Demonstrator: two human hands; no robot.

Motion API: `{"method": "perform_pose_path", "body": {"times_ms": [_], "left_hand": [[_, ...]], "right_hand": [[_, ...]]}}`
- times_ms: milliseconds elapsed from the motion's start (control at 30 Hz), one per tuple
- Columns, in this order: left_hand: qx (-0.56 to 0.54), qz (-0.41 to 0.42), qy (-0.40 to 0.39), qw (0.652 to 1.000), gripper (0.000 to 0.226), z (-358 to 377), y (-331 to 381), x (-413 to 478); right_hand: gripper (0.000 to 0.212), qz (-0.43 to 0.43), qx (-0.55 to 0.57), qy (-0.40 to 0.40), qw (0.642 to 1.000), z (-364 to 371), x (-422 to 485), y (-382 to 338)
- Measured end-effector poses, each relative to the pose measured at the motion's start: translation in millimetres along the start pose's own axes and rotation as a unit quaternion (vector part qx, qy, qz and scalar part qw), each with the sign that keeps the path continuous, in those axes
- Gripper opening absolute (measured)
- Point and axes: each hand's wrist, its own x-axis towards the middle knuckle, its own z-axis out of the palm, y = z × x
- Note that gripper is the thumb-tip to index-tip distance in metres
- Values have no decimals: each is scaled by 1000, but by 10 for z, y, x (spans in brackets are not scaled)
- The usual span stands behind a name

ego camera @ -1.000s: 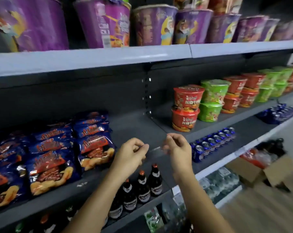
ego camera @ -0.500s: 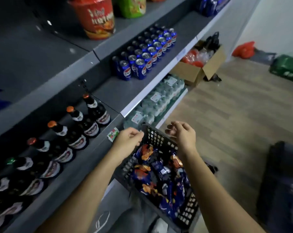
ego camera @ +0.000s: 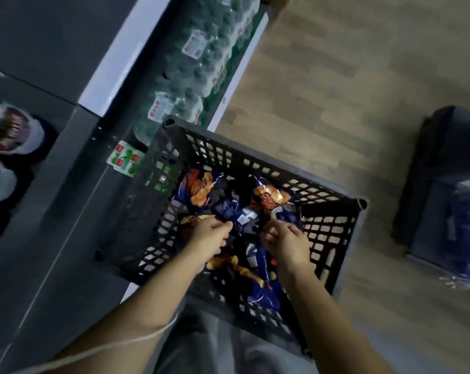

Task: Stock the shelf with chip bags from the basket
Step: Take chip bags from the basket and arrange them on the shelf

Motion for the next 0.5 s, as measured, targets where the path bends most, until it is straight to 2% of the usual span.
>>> {"method": "perform_pose_path", "body": {"times_ms": [67,300,400,500], "left_hand": [[56,-1,8,998,27,95,-139,345],[204,77,47,975,56,219,-189,1199],[238,104,42,965,66,227,-194,1487],[261,95,14,960,74,235,-193,1658]], "right_hand": [[25,20,-3,10,1000,57,240,217],[4,77,-49,16,996,409,944,515],[9,99,-62,24,993,511,1166,530],[18,126,-67,28,989,630,1320,525]]}}
